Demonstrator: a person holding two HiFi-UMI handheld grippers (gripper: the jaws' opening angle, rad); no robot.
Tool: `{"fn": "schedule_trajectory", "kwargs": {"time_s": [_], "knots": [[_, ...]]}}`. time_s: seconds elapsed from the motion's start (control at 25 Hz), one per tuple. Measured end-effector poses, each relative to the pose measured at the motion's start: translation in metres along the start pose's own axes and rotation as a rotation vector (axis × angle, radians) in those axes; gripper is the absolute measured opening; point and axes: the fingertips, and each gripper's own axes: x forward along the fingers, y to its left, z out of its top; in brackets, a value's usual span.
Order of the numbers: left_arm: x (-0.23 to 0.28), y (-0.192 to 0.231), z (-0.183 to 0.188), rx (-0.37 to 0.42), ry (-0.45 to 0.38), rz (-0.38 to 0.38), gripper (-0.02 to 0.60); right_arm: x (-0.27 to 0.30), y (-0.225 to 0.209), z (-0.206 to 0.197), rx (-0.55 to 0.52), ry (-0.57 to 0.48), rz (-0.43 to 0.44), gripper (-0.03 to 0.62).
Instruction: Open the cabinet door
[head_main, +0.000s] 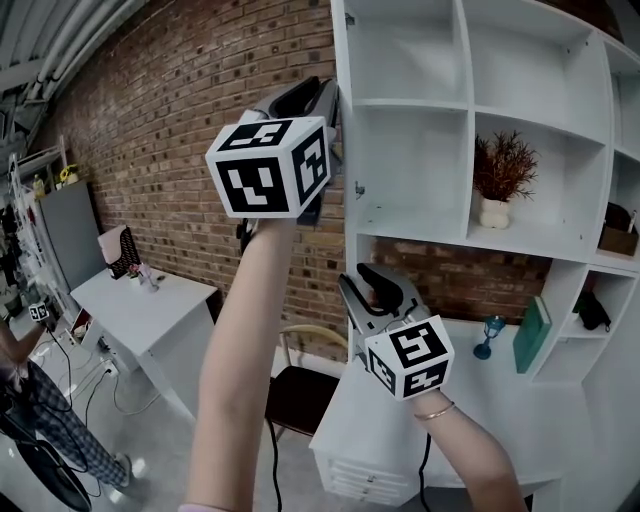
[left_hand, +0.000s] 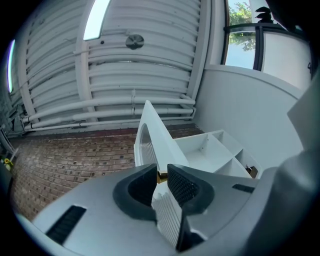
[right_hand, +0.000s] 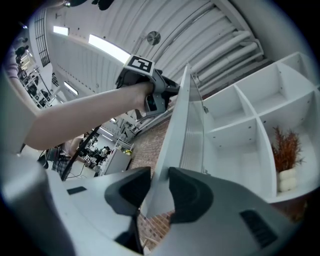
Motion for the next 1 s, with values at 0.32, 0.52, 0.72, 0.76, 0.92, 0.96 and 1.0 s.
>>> {"fn": "schedule_trajectory", "kwargs": {"time_s": [0.32,0.52,0.72,0.76,0.92,0.96,1.0], "knots": [[-0.013,0.026,-0.001,0.014,-0.009,0.016,0.046,0.018,0.022,0.000,-0.001,-0.018,0.025,0.120],[-0.020,0.045,-0.002,0.019,-0.005,0.039,0.037,0.032,0.036,-0.001,-0.007,-0.027,0.041,0.121],[-0.029,0.065,-0.003,0.012,-0.015,0.047,0.035,0.047,0.050,0.000,-0.002,-0.034,0.056,0.120],[-0.032,0.070,-0.003,0.006,-0.024,0.046,0.035,0.050,0.053,0.000,-0.003,-0.037,0.059,0.117],[-0.041,0.083,-0.005,-0.013,-0.040,0.018,0.063,0.064,0.062,0.002,-0.004,-0.054,0.056,0.107],[-0.042,0.085,-0.007,-0.023,-0.040,0.005,0.075,0.066,0.062,0.001,-0.001,-0.061,0.050,0.109],[-0.043,0.086,-0.009,-0.037,-0.041,-0.008,0.082,0.067,0.062,0.001,0.000,-0.069,0.043,0.114]]}}
